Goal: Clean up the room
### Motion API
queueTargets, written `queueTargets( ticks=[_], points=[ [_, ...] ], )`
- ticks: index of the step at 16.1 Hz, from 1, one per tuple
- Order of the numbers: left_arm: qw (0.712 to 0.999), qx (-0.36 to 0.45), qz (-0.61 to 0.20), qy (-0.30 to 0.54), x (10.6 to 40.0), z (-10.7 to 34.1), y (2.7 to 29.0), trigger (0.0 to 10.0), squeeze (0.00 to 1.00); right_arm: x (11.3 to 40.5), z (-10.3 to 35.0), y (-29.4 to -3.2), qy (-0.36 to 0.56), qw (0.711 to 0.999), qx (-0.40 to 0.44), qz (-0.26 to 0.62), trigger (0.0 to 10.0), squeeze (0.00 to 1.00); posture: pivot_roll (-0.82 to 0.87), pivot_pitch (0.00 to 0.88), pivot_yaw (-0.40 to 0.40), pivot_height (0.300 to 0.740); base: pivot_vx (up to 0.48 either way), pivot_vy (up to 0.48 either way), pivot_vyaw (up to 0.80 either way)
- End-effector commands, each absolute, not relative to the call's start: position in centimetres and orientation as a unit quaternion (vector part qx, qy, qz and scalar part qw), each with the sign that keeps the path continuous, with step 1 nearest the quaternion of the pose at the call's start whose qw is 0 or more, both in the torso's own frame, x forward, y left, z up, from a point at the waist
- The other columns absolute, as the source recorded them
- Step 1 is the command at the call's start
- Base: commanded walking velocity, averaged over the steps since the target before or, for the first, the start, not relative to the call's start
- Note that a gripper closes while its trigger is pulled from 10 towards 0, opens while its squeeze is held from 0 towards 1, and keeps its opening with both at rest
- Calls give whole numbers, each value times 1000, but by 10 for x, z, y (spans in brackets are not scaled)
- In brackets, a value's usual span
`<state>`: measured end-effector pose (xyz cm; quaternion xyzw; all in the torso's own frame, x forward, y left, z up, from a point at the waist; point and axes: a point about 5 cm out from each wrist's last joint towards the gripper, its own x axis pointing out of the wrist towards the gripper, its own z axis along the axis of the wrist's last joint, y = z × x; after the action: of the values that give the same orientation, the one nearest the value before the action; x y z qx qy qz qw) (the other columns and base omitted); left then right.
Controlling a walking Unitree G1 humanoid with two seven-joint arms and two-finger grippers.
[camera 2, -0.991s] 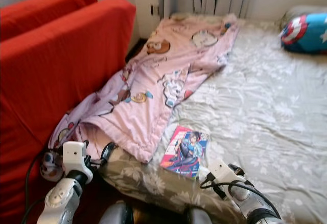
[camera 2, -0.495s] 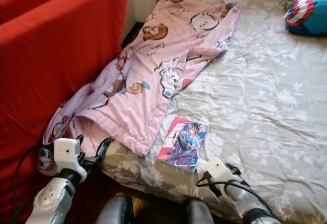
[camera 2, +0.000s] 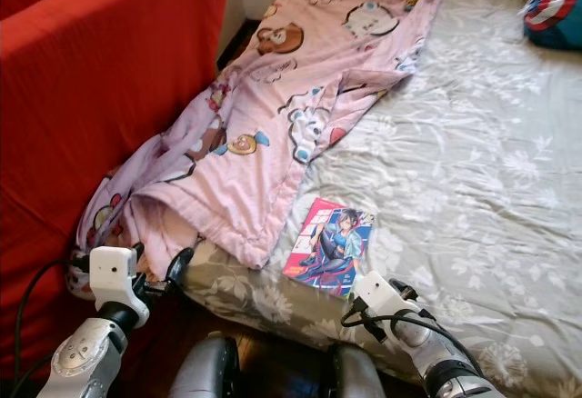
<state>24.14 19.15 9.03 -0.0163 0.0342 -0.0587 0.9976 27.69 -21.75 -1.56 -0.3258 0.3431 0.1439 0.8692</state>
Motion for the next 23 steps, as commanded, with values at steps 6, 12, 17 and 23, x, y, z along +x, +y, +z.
queueTargets(
  ticks=[6,12,17,23],
  points=[
    [997,-14,-49,57,225,91,199,10000,0,278,-16,-214,350,862,-336,151,10000,0,197,282,56,645,0,0,0],
    [996,-9,-48,70,215,93,203,10000,0,278,-17,-214,354,860,-339,142,10000,0,223,304,67,645,0,0,0],
    [996,-5,-51,77,214,94,202,10000,0,278,-17,-215,354,862,-339,131,0,0,226,307,71,645,0,0,0],
    [995,-3,-50,81,213,94,203,10000,0,275,-19,-215,358,858,-343,131,0,0,226,304,72,645,0,0,0]
  ],
)
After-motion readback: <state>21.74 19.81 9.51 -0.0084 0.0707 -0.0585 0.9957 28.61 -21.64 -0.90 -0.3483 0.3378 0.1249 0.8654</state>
